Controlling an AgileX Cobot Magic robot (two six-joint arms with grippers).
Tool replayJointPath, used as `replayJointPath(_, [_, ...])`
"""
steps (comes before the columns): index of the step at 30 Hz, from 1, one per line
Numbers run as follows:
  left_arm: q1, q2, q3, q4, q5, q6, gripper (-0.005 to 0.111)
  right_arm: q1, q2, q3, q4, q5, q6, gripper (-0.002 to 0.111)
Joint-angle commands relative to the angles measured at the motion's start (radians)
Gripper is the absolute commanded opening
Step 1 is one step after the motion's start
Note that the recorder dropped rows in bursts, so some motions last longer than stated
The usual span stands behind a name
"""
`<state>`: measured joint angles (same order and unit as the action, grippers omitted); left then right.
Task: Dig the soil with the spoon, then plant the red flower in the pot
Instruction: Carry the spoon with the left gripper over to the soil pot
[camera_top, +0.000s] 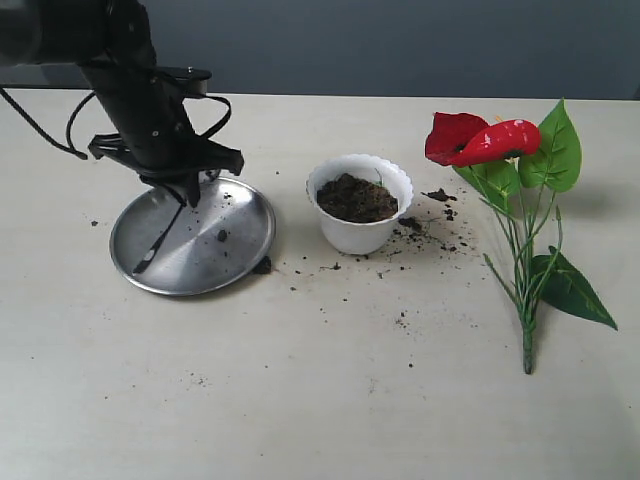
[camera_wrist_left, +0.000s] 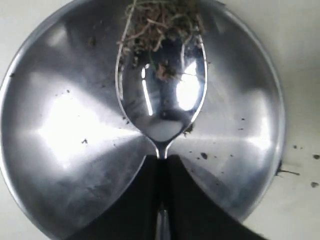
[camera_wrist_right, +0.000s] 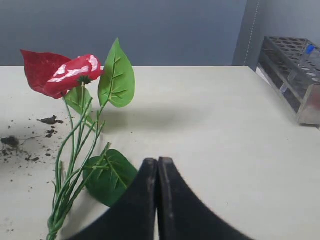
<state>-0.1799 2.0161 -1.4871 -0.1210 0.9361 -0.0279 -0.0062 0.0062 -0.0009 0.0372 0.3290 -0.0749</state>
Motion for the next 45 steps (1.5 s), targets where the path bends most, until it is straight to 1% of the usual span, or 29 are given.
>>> replayJointPath(1, [-0.052,-0.051,0.0,-0.022,-0.034,0.008,0.0,-0.004,-0.006,0.001,-0.002,-0.01,-0.001,-0.001])
replayJointPath(6, [-0.124,-0.089,0.0,-0.067,-0.083,0.004,0.0,-0.004,-0.006,0.001,-0.002,-0.01,-0.001,-0.001])
replayJointPath(9, [-0.153,-0.103,0.0,-0.161,-0.107,0.028,0.0,-0.004,-0.006,0.001,-0.002,-0.01,-0.001,-0.001])
replayJointPath(13, [-0.174,-0.117,0.0,-0.338,-0.137,0.107,0.0,-0.004,-0.006,0.001,-0.002,-0.01,-0.001,-0.001])
replayJointPath(19, [-0.182,-0.125,0.0,-0.503,-0.155,0.169,0.0,-0.004,-0.006,0.001,-0.002,-0.006,-0.001,-0.001])
replayJointPath(24, [-0.182,-0.125,0.0,-0.699,-0.155,0.278,0.0,-0.004,-0.006,0.001,-0.002,-0.006,-0.001,-0.001])
replayJointPath(31, [-0.202,-0.118,0.0,-0.721,-0.173,0.282,0.0,-0.004,-0.006,0.001,-0.002,-0.006,-0.001,-0.001])
replayJointPath(35, [-0.204,-0.118,0.0,-0.832,-0.172,0.325,0.0,-0.004,-0.006,0.001,-0.002,-0.009,-0.001,-0.001])
replayJointPath(39, [-0.204,-0.102,0.0,-0.896,-0.158,0.343,0.0,-0.004,-0.006,0.001,-0.002,-0.009,-0.001,-0.001])
replayJointPath(43, [-0.204,-0.049,0.0,-1.114,-0.099,0.453,0.0,-0.004,-0.006,0.001,-0.002,-0.009,-0.001,-0.001])
replayJointPath(45, [-0.204,-0.026,0.0,-1.194,-0.067,0.485,0.0,-0.004,-0.006,0.001,-0.002,-0.009,-0.001,-0.001])
